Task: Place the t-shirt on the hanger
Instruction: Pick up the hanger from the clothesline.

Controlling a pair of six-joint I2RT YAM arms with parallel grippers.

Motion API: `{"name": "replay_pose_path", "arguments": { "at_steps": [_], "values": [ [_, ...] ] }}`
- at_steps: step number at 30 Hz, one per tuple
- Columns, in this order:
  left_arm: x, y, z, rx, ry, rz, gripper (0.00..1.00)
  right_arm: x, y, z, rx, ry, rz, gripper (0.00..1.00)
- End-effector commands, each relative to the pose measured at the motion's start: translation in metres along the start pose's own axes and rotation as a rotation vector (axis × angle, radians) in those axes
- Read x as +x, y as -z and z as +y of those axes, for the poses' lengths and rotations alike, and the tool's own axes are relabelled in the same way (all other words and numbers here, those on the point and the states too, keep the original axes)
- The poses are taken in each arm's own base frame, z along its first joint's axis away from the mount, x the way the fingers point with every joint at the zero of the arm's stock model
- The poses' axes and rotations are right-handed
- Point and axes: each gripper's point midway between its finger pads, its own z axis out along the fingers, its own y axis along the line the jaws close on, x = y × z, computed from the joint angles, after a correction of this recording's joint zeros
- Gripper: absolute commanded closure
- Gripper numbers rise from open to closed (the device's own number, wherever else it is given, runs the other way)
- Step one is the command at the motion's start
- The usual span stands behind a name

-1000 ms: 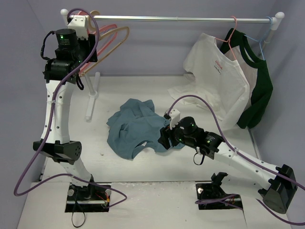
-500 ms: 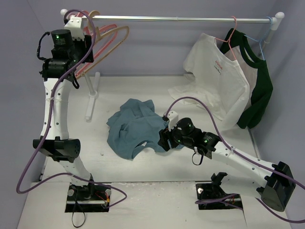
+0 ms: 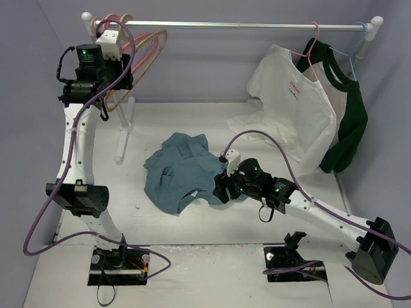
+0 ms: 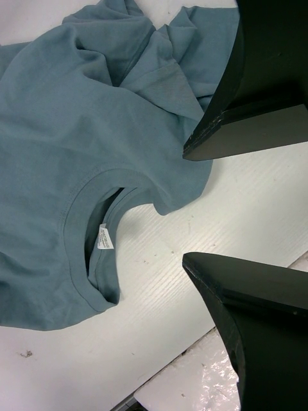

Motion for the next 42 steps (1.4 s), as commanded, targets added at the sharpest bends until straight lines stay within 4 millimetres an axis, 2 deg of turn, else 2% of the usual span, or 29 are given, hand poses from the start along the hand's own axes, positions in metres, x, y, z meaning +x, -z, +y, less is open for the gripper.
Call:
{"name": "replay_pose_path", "arguments": {
  "at_steps": [1,7,11,16,24,30,37,42],
  "values": [
    [-0.035,0.015,-0.005,0.031,0.003,-0.126,0.45,-0.016,0.001,0.005,-0.014,0.01,-0.058,0.4],
    [-0.034,0.008,-0.008,0.047,0.019,-0.12,0.55,-0.017,0.002,0.004,-0.006,0.01,-0.06,0.4],
    [-0.041,0.009,-0.009,0.051,0.03,-0.144,0.62,-0.017,0.002,0.003,-0.003,0.007,-0.059,0.4],
    [-0.048,0.01,-0.007,0.038,0.043,-0.16,0.63,-0.015,0.001,0.002,0.002,0.005,-0.055,0.4],
    [-0.062,0.01,-0.008,0.041,0.06,-0.218,0.77,-0.013,-0.001,0.001,0.008,0.005,-0.045,0.4],
    [-0.089,0.03,-0.018,0.094,0.052,-0.329,0.99,-0.014,0.0,0.001,0.01,0.002,-0.051,0.4],
    [-0.102,0.041,-0.022,0.117,0.043,-0.374,1.0,-0.014,0.0,0.001,0.009,0.001,-0.052,0.4],
    [-0.109,0.059,-0.038,0.199,0.019,-0.403,1.0,-0.017,0.002,0.0,0.017,0.002,-0.062,0.4]
  ]
}}
